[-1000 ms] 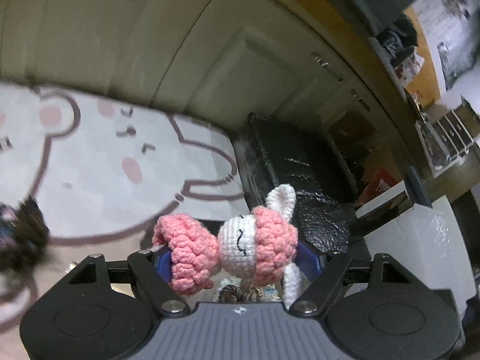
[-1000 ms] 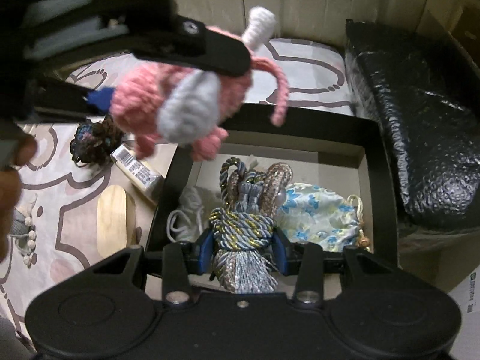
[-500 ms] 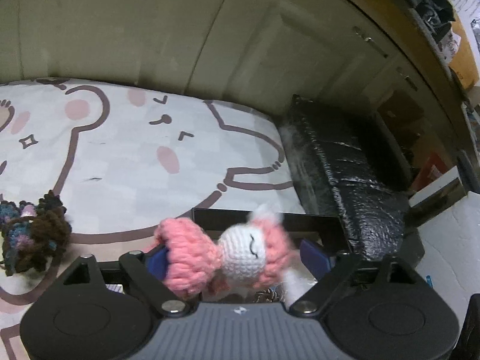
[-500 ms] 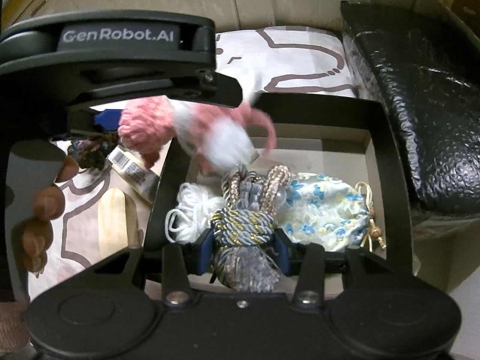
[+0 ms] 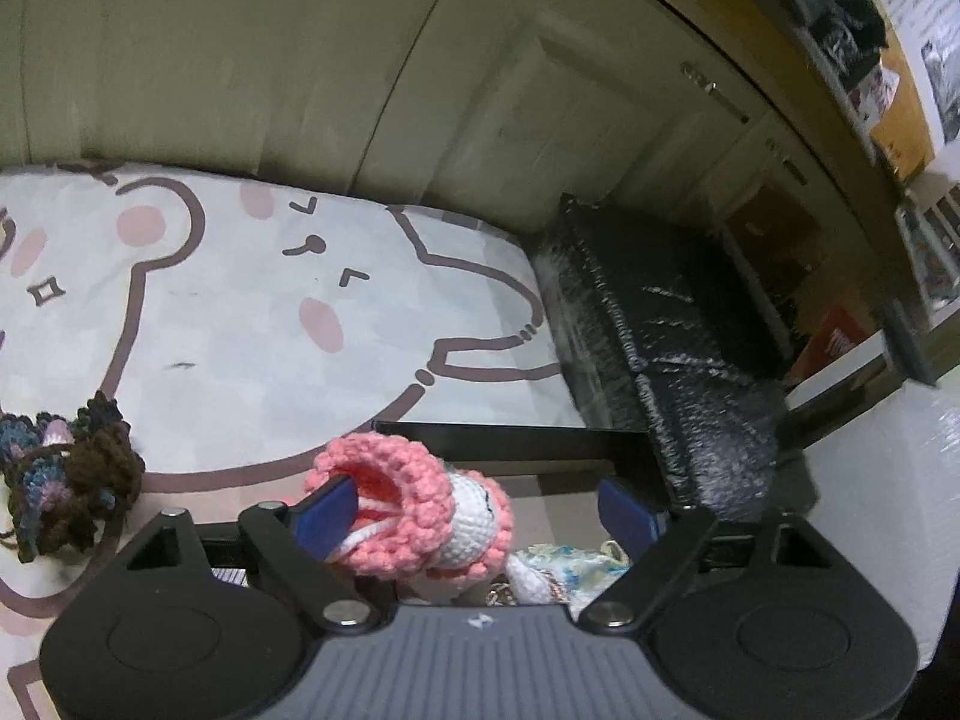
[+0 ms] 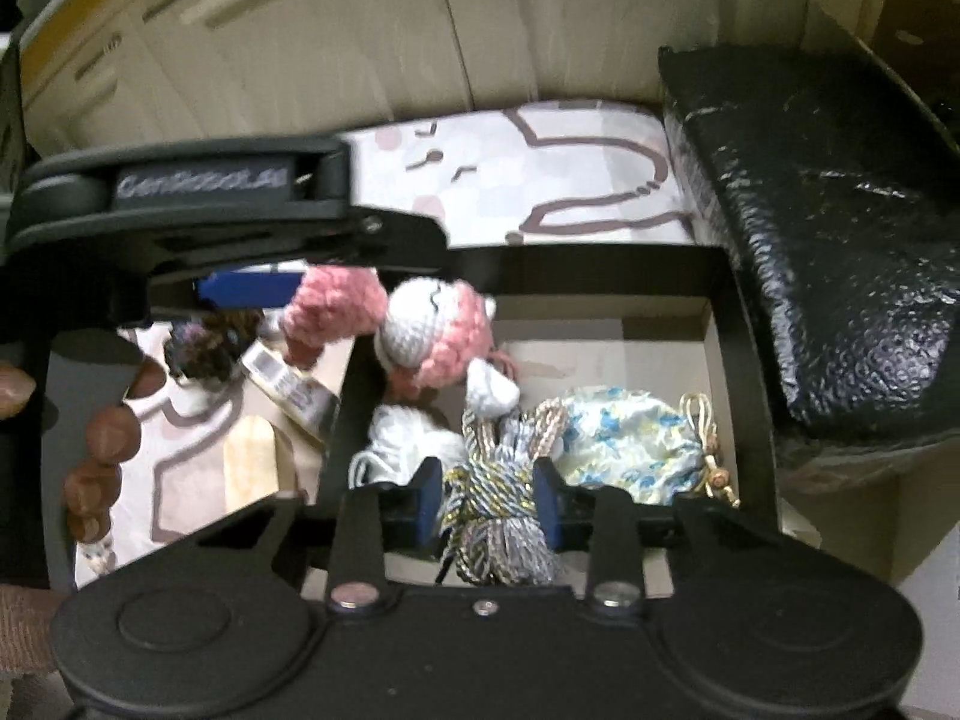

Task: Organize objects
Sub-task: 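Lower the rope bundle and pink doll into the box and open both tools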

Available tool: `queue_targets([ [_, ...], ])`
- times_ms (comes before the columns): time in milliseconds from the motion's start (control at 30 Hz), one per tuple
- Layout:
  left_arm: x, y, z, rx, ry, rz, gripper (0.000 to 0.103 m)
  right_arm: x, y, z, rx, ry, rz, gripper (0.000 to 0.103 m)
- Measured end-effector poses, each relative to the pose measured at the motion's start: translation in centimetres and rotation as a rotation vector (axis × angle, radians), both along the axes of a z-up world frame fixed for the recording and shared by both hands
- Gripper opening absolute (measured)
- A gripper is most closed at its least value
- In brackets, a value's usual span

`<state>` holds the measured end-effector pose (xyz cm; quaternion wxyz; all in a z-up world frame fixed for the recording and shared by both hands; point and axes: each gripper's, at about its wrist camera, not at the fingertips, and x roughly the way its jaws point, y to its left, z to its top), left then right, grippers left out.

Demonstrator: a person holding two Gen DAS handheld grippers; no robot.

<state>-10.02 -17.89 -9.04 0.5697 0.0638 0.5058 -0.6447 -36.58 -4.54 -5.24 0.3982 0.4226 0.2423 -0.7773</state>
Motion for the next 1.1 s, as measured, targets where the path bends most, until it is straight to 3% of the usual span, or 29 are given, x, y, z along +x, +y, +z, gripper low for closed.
queue_targets([
  [233, 1.5, 0.1, -0.6, -0.003, 0.14, -0.035, 0.044, -0.2, -0.1, 0.9, -0.06, 0.044, -0.014, 0.029],
  [333, 0.9, -0.2, -0.7, -0.009, 0.161, -0.078, 0.035, -0.2, 0.0, 0.9, -0.056, 0.046, -0.001, 0.028],
  [500, -0.9, 0.0, 0.4, -0.047, 0.115, -0.142, 0.035, -0.6, 0.3, 1.1, -0.068, 0.046, -0.01, 0.026],
  [567, -1.1, 0.1, 0.5, -0.044, 0.068, -0.134, 0.041, -0.7, 0.4, 1.2, -0.073, 0.046, -0.009, 0.025],
  [633, -0.6, 0.2, 0.4, -0.032, 0.056, -0.105, 0.056, -0.7, 0.4, 1.3, -0.077, 0.049, -0.003, 0.025],
  [767, 0.7, 0.6, 0.4, -0.03, 0.097, -0.064, 0.055, -0.6, 0.5, 1.7, -0.099, 0.065, -0.001, 0.021],
  [967, 2.0, 1.1, 0.7, -0.014, 0.089, -0.026, 0.055, -0.3, -0.5, 2.3, -0.193, 0.063, 0.022, 0.015],
  [1100, 3.1, 1.6, 0.7, -0.012, 0.075, -0.009, 0.055, 0.6, -2.6, 1.7, -0.177, 0.043, 0.079, 0.015],
])
